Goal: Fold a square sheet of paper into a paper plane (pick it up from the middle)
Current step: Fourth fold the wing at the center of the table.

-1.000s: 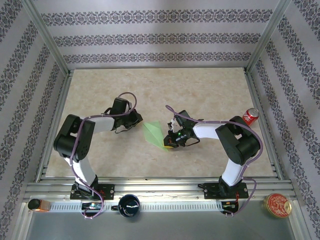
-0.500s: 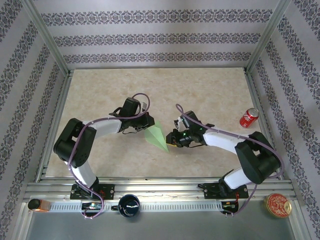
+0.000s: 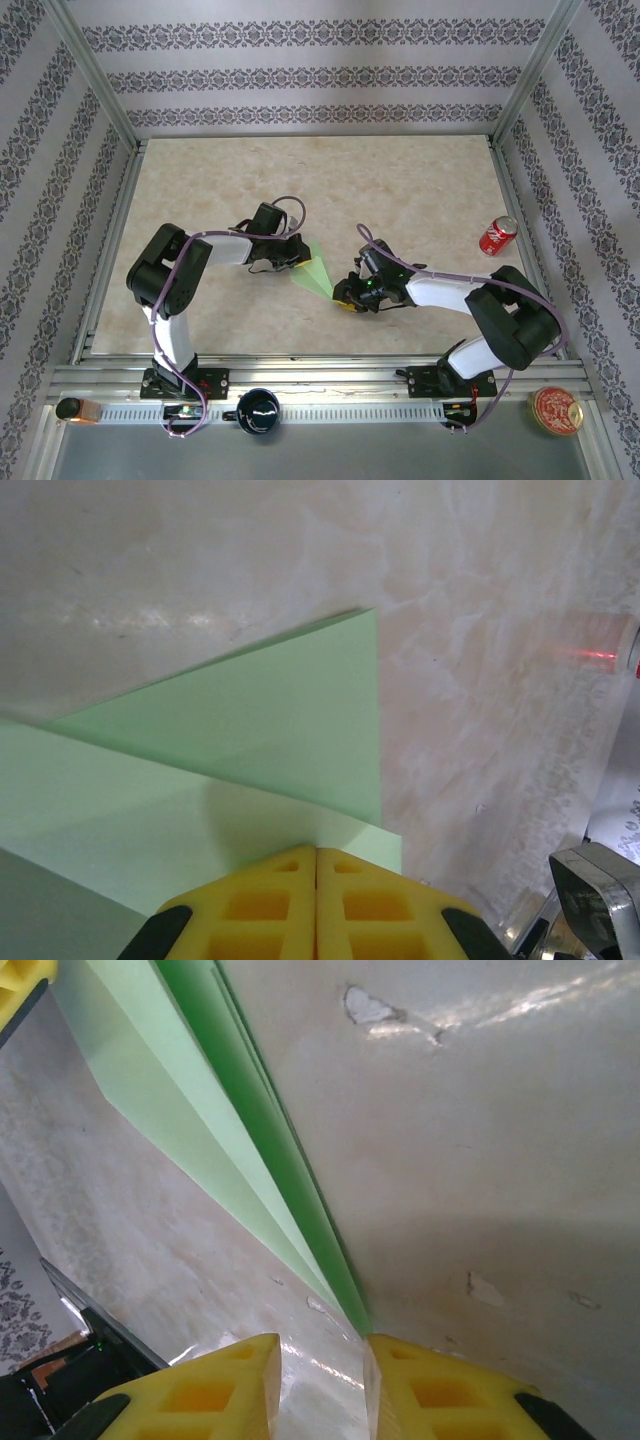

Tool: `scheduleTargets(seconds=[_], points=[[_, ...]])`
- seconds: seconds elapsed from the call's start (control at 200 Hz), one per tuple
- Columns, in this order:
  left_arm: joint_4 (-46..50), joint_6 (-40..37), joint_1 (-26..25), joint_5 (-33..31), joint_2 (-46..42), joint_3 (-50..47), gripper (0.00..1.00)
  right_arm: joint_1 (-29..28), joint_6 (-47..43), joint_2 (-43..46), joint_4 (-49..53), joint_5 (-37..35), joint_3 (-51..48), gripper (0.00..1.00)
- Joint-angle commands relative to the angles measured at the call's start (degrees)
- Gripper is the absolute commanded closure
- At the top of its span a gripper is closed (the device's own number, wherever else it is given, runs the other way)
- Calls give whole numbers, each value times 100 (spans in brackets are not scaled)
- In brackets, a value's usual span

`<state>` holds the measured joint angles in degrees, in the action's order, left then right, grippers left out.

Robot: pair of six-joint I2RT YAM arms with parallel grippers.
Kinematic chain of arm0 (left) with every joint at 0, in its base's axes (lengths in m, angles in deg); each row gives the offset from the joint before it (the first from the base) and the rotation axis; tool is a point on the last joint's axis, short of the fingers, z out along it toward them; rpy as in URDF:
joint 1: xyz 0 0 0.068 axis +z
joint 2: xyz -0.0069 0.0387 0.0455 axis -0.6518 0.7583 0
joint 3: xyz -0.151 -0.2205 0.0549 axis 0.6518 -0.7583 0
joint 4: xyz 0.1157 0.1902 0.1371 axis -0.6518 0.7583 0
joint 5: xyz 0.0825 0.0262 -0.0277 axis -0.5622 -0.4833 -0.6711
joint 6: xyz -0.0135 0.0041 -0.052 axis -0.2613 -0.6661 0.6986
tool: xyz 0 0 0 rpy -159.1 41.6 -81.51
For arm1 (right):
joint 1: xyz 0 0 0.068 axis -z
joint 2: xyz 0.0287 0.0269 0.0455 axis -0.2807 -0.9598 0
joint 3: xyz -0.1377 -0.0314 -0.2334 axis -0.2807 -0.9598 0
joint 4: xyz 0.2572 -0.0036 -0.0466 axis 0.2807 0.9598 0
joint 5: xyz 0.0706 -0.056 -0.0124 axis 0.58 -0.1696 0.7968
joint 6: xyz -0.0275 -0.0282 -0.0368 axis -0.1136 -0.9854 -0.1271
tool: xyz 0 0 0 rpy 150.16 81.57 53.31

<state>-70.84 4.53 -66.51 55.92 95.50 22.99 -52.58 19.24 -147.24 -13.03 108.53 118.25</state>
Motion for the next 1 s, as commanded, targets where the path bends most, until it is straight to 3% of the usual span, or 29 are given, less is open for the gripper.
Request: scheduleTargets(seconds=[0.0, 0.994], points=[[43, -79, -33, -121, 78, 86, 93, -47, 172, -55, -28, -195, -80, 70], [180, 43, 97, -76, 301, 55, 93, -69, 287, -270, -636, 42, 91, 76]])
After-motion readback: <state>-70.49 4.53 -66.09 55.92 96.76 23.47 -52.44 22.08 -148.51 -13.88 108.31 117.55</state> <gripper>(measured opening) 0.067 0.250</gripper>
